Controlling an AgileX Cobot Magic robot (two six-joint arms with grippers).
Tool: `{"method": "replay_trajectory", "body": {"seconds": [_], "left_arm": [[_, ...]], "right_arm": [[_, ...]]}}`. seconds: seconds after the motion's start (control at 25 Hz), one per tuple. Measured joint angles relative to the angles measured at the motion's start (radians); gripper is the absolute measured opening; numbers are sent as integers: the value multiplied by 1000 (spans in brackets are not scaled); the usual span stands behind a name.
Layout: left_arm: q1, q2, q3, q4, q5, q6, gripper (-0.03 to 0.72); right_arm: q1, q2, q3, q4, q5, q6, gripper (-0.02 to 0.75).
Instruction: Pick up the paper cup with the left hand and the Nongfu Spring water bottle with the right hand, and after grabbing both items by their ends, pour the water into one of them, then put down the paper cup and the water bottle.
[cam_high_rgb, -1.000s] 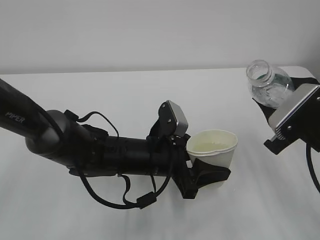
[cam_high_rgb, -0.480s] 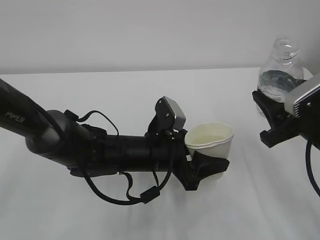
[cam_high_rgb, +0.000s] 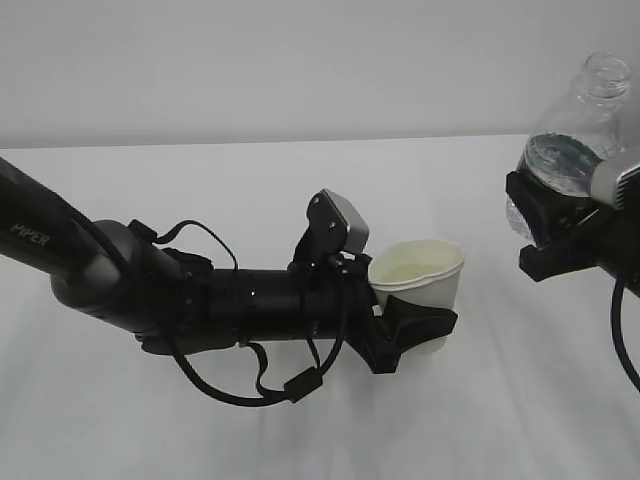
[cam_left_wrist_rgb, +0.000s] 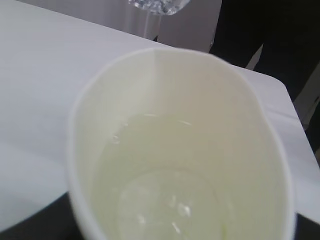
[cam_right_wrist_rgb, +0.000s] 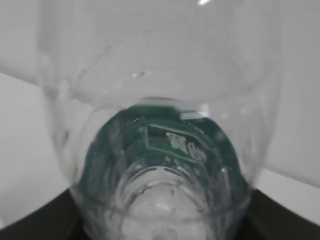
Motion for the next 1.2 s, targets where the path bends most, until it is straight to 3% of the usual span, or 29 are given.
{"method": "replay_trajectory", "body": {"seconds": [0.52, 0.92, 1.2], "left_arm": [[0, 0, 0, -56, 0, 0, 428], [0, 0, 0, -110, 0, 0, 428], [8, 0, 0, -138, 0, 0, 428]], "right_arm": [[0, 26, 0, 11, -2, 182, 418], [0, 125, 0, 21, -2, 203, 418], [0, 179, -4, 127, -4, 197, 417]]}}
